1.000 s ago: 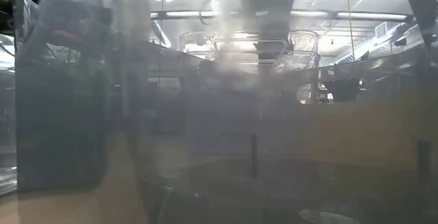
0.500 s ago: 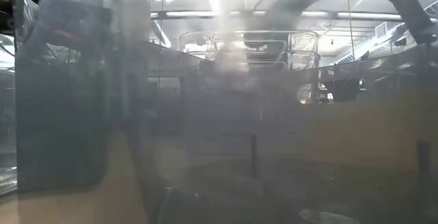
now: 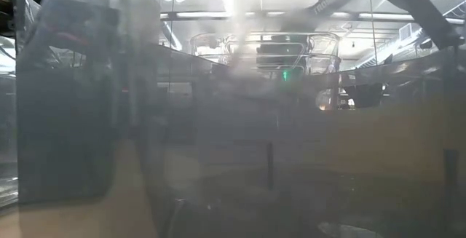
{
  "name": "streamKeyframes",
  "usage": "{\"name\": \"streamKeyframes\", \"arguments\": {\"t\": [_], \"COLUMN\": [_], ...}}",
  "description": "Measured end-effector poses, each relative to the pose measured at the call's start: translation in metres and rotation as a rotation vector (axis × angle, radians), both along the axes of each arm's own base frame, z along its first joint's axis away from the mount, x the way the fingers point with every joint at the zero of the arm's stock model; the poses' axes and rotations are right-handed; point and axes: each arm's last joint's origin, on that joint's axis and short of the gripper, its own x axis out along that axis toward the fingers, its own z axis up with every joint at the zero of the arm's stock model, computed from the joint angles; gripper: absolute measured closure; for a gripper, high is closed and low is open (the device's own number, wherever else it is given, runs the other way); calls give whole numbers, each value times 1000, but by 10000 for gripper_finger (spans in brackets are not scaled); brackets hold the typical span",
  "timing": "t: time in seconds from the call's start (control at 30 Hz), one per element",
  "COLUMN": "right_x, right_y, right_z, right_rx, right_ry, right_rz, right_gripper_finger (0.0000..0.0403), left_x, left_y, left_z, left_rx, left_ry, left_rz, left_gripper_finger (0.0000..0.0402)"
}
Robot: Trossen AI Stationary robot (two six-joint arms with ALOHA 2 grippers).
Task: Stack baskets by color
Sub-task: Stack the transparent bin on the top of the stacked transparent bins
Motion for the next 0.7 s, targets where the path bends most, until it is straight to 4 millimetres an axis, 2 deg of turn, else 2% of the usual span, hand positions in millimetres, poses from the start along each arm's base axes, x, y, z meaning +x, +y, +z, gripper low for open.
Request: {"name": "streamKeyframes", "arguments": {"t": [0.2,0.37,0.7], "right_x": [2,2,2], "right_y": [-4,-5,-11], "right_z": [-12,-6,15], "right_rx": [25,4,-4], "right_ry": [7,-24,-38], "right_rz": [-68,-78,-107], "right_gripper_finger": [307,385,395], "left_x": [0,0,0], "left_y": [0,0,0], "left_z": [0,0,0], "left_rx": [0,0,0], "left_ry": [1,0,0], "left_rz": [0,0,0], "left_gripper_finger": [372,371,372]}}
